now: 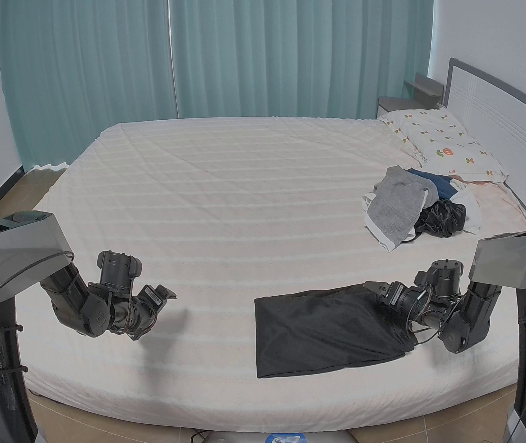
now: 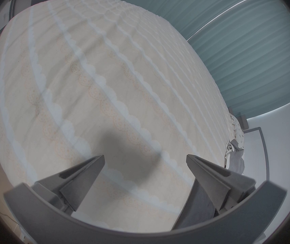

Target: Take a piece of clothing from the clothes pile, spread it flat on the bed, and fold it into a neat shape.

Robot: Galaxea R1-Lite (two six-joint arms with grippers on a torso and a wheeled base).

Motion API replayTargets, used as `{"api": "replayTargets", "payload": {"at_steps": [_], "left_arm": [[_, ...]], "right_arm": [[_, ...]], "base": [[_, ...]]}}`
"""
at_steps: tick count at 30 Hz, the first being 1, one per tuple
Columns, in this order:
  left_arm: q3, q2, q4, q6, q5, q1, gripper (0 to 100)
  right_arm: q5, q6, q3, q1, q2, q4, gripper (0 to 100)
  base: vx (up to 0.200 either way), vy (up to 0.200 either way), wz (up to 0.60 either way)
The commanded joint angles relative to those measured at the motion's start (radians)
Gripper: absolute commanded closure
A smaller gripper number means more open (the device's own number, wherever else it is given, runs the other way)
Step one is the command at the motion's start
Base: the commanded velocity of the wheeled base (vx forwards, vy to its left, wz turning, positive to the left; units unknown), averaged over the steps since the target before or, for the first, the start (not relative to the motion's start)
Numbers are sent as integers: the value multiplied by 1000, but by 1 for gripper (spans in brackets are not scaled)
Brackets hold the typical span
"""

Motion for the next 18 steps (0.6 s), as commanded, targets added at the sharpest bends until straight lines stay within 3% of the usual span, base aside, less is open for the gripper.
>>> {"api": "replayTargets", "payload": {"at_steps": [1, 6, 18], "left_arm": [[0, 0, 0, -1, 0, 1, 0], [0, 2, 0, 1, 0, 0, 0], [0, 2, 0, 1, 0, 0, 0]], "right_arm": [[-4, -6, 34, -12, -7, -18, 0], [2, -12, 101, -6, -44, -53, 0], [2, -21, 75, -1, 8, -50, 0]], "base": [[0, 0, 0], [0, 0, 0], [0, 0, 0]]}}
